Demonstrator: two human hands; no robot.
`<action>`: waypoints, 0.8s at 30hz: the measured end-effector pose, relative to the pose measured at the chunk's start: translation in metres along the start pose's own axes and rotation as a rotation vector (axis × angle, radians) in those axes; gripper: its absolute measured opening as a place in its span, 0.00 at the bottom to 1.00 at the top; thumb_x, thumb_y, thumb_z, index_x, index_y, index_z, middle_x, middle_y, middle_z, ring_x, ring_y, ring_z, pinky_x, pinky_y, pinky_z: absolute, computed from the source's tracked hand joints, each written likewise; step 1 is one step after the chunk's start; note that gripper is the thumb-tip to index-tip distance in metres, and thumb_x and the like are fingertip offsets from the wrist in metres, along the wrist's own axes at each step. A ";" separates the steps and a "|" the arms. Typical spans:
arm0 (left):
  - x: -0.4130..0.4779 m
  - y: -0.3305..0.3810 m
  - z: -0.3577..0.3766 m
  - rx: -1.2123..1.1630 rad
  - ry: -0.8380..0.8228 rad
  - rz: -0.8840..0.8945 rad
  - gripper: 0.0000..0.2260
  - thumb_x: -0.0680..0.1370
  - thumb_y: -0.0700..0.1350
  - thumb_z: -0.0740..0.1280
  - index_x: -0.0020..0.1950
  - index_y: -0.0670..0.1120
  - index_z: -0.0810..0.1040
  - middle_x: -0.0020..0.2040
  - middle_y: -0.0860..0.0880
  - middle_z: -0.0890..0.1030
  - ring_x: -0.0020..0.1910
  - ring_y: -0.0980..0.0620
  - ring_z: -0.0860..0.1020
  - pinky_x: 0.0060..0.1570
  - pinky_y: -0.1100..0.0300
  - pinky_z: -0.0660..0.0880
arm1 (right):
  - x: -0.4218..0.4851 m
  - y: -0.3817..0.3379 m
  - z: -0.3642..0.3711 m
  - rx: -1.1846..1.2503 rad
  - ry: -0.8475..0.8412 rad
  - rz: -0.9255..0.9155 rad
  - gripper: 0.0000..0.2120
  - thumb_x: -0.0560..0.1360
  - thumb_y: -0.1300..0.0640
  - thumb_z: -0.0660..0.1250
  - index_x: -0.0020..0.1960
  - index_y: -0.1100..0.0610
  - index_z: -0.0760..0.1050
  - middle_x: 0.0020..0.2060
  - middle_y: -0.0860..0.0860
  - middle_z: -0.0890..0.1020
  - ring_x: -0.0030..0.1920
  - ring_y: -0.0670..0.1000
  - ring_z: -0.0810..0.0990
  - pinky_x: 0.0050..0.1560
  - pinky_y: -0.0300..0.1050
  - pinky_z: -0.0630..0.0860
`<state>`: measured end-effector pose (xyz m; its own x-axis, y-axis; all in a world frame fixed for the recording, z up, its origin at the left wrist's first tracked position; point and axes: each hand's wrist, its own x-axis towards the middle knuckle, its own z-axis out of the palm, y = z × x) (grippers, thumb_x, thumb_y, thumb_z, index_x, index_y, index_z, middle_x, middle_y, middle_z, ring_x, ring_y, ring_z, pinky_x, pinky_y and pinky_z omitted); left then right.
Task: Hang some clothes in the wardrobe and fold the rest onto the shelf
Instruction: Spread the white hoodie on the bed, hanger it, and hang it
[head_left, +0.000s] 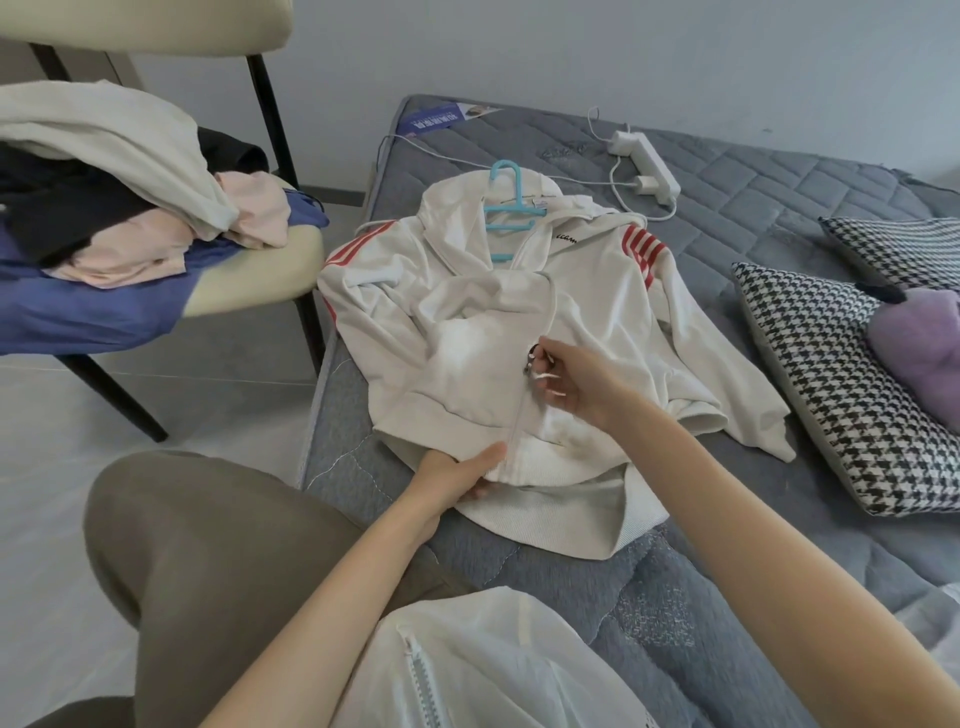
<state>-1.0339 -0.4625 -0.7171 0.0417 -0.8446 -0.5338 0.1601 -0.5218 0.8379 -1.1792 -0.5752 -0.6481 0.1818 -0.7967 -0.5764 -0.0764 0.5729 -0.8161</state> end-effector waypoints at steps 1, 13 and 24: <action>-0.003 0.003 -0.003 0.059 -0.023 -0.042 0.13 0.75 0.51 0.70 0.52 0.43 0.79 0.40 0.49 0.83 0.35 0.54 0.80 0.32 0.64 0.77 | 0.000 0.004 0.000 -0.087 -0.017 -0.007 0.13 0.80 0.52 0.61 0.38 0.54 0.73 0.28 0.46 0.76 0.27 0.45 0.72 0.31 0.36 0.69; -0.008 0.026 0.007 1.208 0.136 0.697 0.15 0.79 0.54 0.61 0.62 0.49 0.75 0.62 0.51 0.75 0.60 0.51 0.71 0.58 0.57 0.69 | -0.005 0.024 -0.021 -0.419 0.067 -0.146 0.23 0.77 0.39 0.61 0.56 0.59 0.76 0.46 0.52 0.82 0.41 0.50 0.79 0.47 0.44 0.79; 0.054 -0.014 0.009 1.621 0.174 0.555 0.43 0.70 0.70 0.39 0.78 0.45 0.49 0.78 0.43 0.51 0.77 0.42 0.52 0.73 0.48 0.42 | 0.020 0.059 -0.037 -0.636 0.043 -0.482 0.17 0.74 0.55 0.70 0.60 0.44 0.74 0.44 0.47 0.78 0.38 0.45 0.76 0.44 0.37 0.74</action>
<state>-1.0429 -0.5023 -0.7569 -0.1408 -0.9871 -0.0767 -0.9856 0.1325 0.1050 -1.2161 -0.5644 -0.7089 0.3006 -0.9427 -0.1445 -0.5460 -0.0459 -0.8366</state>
